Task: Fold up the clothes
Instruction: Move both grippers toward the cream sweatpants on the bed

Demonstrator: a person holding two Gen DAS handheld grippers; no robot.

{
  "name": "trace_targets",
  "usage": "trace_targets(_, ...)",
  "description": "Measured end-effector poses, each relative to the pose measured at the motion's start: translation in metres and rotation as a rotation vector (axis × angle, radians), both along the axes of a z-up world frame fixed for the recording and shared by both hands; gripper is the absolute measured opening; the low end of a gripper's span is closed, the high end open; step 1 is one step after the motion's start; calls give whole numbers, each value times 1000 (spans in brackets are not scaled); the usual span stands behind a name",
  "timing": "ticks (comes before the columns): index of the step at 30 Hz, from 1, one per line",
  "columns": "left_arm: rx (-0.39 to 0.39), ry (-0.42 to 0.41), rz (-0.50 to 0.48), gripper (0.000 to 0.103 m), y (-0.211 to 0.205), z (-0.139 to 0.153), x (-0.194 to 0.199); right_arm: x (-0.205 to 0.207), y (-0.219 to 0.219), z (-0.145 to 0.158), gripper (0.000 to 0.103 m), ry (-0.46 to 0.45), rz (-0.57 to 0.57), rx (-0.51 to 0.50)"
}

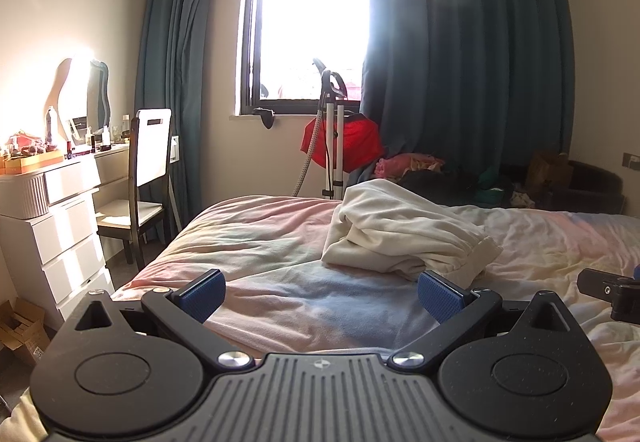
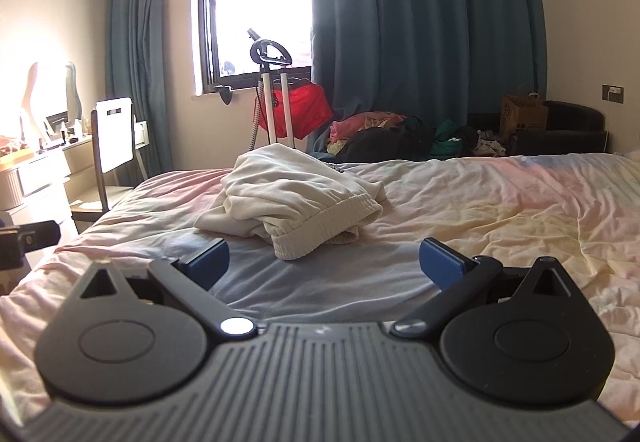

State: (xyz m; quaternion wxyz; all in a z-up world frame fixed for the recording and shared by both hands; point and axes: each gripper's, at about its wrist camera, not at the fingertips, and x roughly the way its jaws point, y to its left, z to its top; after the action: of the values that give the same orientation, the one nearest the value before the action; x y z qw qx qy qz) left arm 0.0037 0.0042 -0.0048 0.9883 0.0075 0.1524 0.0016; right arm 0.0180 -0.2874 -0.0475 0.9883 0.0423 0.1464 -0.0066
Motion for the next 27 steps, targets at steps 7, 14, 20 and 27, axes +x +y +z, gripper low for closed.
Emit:
trace_targets(7,45,12,7,103,-6,-4,3,-1,2,0,103,7,0,3)
trace_targets(14,31,42,-12,103,-8,-11,6,0,-2,-1,82,21,-8,10)
trace_targets(20,40,43,-29,103,-12,-21,10,8,-9,-4,24,57,-47,33)
trace_targets(27,69,111,-62,103,-24,-42,32,29,-32,44,70,-29,-91,102)
